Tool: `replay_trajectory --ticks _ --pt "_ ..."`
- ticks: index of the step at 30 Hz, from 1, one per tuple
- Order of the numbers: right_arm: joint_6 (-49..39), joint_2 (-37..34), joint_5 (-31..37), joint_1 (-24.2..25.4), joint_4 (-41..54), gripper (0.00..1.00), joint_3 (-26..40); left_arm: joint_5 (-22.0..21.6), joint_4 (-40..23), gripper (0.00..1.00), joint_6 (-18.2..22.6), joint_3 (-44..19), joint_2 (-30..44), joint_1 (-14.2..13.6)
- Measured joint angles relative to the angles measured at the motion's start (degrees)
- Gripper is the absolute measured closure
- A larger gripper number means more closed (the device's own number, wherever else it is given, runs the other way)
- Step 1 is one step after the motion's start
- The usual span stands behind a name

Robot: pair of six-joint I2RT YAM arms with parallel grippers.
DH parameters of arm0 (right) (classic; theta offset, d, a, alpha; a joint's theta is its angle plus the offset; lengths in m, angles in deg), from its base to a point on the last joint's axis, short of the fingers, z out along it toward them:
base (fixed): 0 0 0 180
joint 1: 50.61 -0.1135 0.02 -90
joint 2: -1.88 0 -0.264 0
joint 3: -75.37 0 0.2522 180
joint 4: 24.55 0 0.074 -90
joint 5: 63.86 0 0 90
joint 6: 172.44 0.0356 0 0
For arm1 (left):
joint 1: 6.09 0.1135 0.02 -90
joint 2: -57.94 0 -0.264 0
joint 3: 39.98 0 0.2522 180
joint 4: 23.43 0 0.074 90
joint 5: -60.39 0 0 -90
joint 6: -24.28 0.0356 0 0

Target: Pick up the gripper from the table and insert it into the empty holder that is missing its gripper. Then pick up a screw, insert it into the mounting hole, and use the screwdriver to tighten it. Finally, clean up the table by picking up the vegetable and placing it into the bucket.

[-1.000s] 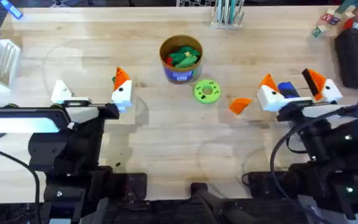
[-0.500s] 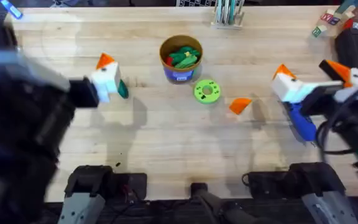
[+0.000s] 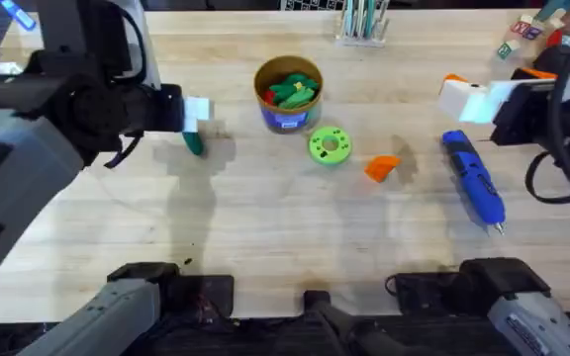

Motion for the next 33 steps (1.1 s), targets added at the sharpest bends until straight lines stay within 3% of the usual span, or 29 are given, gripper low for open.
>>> replay_trajectory --ticks 1,5,6,9,11,12,17,22,26,29,33 --pt "0.0 0.0 0.0 0.0 0.0 0.01 0.0 0.2 0.0 0.179 -0.4 0.0 0.3 0.0" --pt "0.0 0.0 0.0 0.0 0.0 0.01 0.0 0.3 -0.6 0.804 -0.8 0.0 -1.2 -0.2" --pt "0.0 0.0 0.0 0.0 0.0 0.011 0.0 0.3 -1.2 0.888 -0.7 0.0 -2.2 -0.6" --pt "0.0 0.0 0.0 0.0 0.1 0.011 0.0 0.3 -3.1 0.439 -1.5 0.0 -6.8 -4.3" --pt "0.0 0.0 0.0 0.0 0.1 0.011 0.0 0.3 -3.3 0.119 -1.9 0.0 -11.2 -9.4" --pt "0.0 0.0 0.0 0.0 0.1 0.01 0.0 0.5 -3.2 0.044 -2.3 0.0 -13.3 -12.2" --pt "0.0 0.0 0.0 0.0 0.1 0.01 0.0 2.3 -2.6 0.013 -2.3 -0.1 -23.0 -28.7" --pt "0.0 0.0 0.0 0.0 0.1 0.01 0.0 2.7 1.7 0.013 -2.4 -0.1 -25.6 -38.3" --pt "0.0 0.0 0.0 0.0 0.1 0.01 0.0 2.9 4.2 0.013 -2.5 -0.1 -25.6 -42.1" --pt "0.0 0.0 0.0 0.0 0.1 0.01 0.0 3.5 0.7 0.013 -2.7 -0.2 -25.6 -42.8" --pt "0.0 0.0 0.0 0.0 0.1 0.01 0.0 4.7 1.4 0.013 -2.8 -0.2 -25.3 -42.8"
